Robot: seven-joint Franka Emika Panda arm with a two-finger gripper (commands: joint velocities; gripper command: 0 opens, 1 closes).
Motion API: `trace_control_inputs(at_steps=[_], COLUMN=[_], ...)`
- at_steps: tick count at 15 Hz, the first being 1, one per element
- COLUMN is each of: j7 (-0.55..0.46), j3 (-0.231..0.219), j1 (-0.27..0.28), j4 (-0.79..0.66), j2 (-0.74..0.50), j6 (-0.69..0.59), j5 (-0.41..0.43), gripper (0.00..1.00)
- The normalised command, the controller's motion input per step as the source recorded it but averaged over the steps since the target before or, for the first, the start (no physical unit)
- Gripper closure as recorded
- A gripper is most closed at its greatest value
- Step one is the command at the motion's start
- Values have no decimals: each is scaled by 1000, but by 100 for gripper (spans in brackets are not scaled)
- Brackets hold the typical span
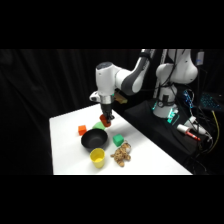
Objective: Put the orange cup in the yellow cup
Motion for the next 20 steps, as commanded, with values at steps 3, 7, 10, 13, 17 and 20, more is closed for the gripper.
trace_control_inputs(at_steps=[3,7,10,13,17,20], j7=[153,148,130,109,65,29], j3=[112,111,78,52,31,21], j1=[75,82,83,84,80,77], j4=[186,279,374,425,428,419], j2=[-154,18,185,271,273,245], j6=[-313,-208,-110,-103,-97,-117], j5=[-173,-153,-158,-155,-123,-104], gripper=[95,95,95,95,95,95])
